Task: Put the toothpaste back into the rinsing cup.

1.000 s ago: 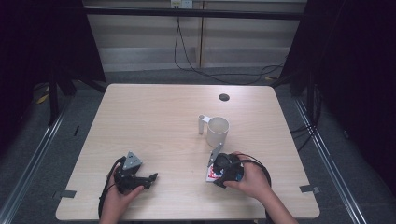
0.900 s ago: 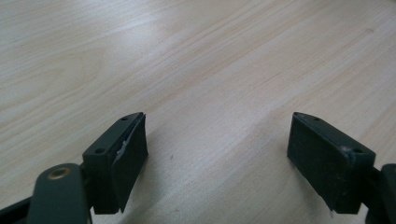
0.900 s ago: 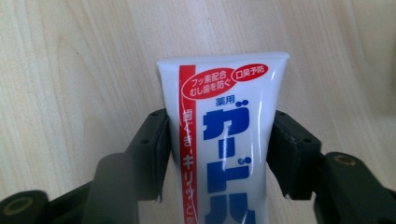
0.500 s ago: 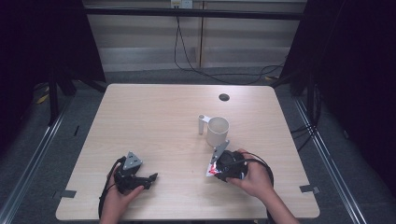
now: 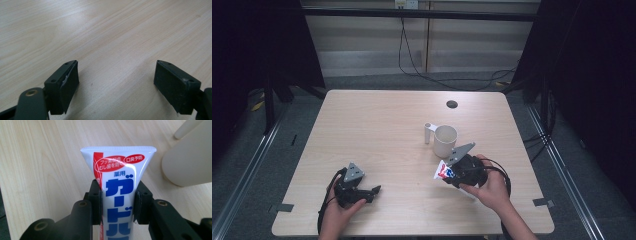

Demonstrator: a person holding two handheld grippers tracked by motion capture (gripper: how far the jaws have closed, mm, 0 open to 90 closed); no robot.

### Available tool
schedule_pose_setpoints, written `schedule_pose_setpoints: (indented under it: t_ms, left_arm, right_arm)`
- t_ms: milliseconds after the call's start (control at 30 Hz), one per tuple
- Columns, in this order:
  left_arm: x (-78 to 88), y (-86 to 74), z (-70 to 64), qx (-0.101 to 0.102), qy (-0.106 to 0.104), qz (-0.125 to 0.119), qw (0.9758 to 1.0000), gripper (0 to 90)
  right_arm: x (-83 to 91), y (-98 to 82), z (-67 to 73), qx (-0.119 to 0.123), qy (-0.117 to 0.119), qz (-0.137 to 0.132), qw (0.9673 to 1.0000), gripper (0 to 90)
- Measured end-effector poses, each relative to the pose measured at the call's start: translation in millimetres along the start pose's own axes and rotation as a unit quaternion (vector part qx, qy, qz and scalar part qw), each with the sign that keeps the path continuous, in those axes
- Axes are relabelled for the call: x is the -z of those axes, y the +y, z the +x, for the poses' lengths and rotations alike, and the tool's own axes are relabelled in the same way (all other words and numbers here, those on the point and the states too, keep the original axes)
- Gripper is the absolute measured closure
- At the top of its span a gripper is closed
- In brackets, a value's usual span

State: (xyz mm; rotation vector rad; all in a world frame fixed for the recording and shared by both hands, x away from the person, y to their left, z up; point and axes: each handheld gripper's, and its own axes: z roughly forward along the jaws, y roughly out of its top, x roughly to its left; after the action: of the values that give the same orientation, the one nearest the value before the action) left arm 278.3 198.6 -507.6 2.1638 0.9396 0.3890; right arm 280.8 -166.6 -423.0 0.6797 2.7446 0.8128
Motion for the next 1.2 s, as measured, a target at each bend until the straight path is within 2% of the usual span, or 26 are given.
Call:
schedule_pose_setpoints:
  t_ms: [67, 200, 267, 367, 433, 533, 700, 767, 1200]
  left_arm:
    - [0.0, 0.0, 0.0, 0.0, 0.0, 0.0, 1.0, 19.9]
    - [-0.1, 0.0, -0.1, 0.0, 0.0, -0.001, 1.0, 19.9]
    - [0.0, 0.0, 0.0, 0.0, 0.0, 0.0, 1.0, 19.9]
    - [-0.1, -0.1, 0.2, 0.001, -0.001, -0.001, 1.0, 19.9]
    - [0.0, 0.0, 0.1, 0.0, 0.0, 0.0, 1.0, 19.9]
    - [0.1, 0.0, 0.3, 0.0, -0.001, 0.0, 1.0, 19.9]
    - [0.1, 0.0, 0.3, 0.0, -0.001, 0.0, 1.0, 19.8]
    - [0.2, 0.0, 0.4, 0.001, -0.001, 0.0, 1.0, 19.9]
    - [0.1, 0.0, 0.2, 0.001, -0.001, 0.0, 1.0, 19.8]
  right_arm:
    - [5.1, 0.2, -2.0, -0.01, 0.0, -0.009, 0.9999, 65.9]
    - [14.6, 0.1, -7.1, -0.038, 0.008, -0.047, 0.9981, 65.9]
    - [16.4, 0.1, -8.3, -0.041, 0.007, -0.053, 0.9978, 65.9]
    - [21.9, 0.3, -11.5, -0.061, 0.013, -0.076, 0.9951, 65.9]
    - [23.2, 0.1, -12.6, -0.064, 0.012, -0.081, 0.9946, 65.9]
    - [27.6, -0.4, -16.3, -0.077, 0.013, -0.102, 0.9917, 65.9]
    - [31.6, -0.2, -19.5, -0.085, 0.013, -0.118, 0.9893, 65.8]
    - [33.9, -0.5, -21.8, -0.091, 0.014, -0.13, 0.9872, 65.8]
    - [43.2, 0.5, -28.8, -0.109, 0.01, -0.166, 0.98, 65.8]
